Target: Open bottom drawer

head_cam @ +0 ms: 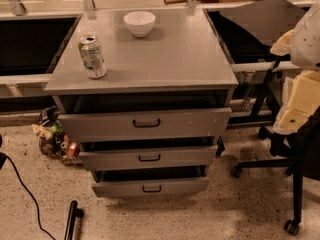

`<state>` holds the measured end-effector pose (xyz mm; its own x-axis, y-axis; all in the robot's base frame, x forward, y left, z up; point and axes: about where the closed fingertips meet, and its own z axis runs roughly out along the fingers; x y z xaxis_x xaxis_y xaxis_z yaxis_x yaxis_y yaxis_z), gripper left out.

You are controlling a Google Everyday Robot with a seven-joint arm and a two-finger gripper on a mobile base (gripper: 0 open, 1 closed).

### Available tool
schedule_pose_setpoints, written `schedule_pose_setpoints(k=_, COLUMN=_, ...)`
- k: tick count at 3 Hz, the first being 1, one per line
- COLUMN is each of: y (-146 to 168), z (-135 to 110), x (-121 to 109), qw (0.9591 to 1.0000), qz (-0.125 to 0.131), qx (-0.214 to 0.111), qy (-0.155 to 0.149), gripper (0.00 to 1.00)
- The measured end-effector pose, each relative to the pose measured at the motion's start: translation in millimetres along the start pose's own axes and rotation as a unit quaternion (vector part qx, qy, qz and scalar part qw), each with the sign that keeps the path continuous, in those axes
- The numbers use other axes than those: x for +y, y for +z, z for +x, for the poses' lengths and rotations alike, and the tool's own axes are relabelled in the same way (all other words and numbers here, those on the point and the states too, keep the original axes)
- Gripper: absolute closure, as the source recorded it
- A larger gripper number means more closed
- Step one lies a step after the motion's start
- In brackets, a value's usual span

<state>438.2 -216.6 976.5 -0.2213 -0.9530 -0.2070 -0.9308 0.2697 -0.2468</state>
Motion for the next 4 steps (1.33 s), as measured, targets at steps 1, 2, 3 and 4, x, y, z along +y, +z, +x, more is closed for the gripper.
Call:
schedule_pose_setpoints(k=1, y=0, z=0, x=0, qw=1.0000, qz=0.000, qx=0.000, qy=0.000, gripper=0.00)
schedule_pose_setpoints(k=2, y=37, z=-14, x=9, qw=0.9985, qz=-0.013, qx=-0.012, qy=-0.052, gripper=0.00)
schedule_pose_setpoints(k=3, y=107, z=-31, x=29, qw=0.9922, qz=-0.045, qx=-0.044, qy=-0.108, gripper=0.00)
schedule_pose_setpoints(k=4, y=180, z=-47, x=54, qw=0.9846, qz=-0.077, qx=-0.077, qy=-0.137, gripper=0.00)
